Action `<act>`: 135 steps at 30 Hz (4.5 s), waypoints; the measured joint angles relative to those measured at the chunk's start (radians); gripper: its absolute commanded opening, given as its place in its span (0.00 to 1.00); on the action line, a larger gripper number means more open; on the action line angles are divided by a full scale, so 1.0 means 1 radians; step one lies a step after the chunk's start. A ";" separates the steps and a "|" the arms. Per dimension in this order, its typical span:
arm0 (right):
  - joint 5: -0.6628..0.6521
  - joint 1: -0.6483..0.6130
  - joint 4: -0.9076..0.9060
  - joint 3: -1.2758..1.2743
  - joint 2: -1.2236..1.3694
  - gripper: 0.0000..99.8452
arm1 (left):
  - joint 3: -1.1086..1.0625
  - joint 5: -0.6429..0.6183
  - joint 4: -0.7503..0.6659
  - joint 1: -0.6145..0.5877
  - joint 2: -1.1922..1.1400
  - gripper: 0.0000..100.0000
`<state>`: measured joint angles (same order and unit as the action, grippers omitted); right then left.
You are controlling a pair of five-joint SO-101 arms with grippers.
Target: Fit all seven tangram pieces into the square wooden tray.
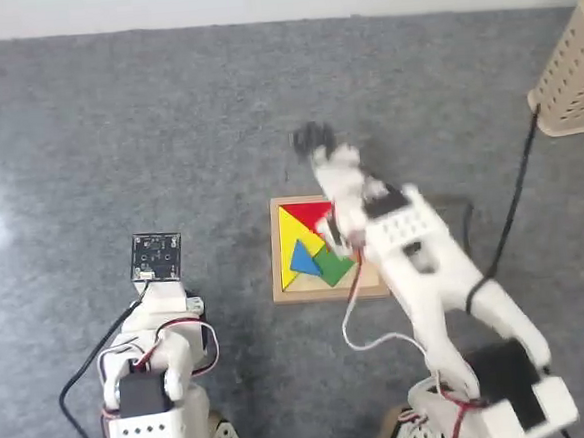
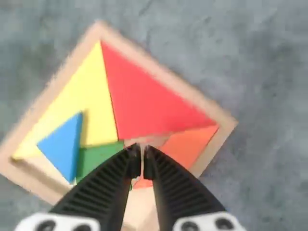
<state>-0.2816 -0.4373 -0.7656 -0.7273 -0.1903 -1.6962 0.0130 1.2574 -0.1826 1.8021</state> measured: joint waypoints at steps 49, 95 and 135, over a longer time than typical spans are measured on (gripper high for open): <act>0.000 -0.187 -0.017 -0.098 -0.041 0.01 | 0.000 0.000 0.000 -0.002 0.000 0.01; 0.118 -0.153 0.256 -0.048 0.097 0.01 | 0.000 0.000 0.000 -0.002 0.000 0.01; 0.133 -0.112 0.094 -0.150 -0.144 0.01 | 0.000 0.000 0.000 -0.002 0.000 0.01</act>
<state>-0.1481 -0.5493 -0.6720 -0.8777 -0.3345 -1.6962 0.0130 1.2574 -0.1841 1.8021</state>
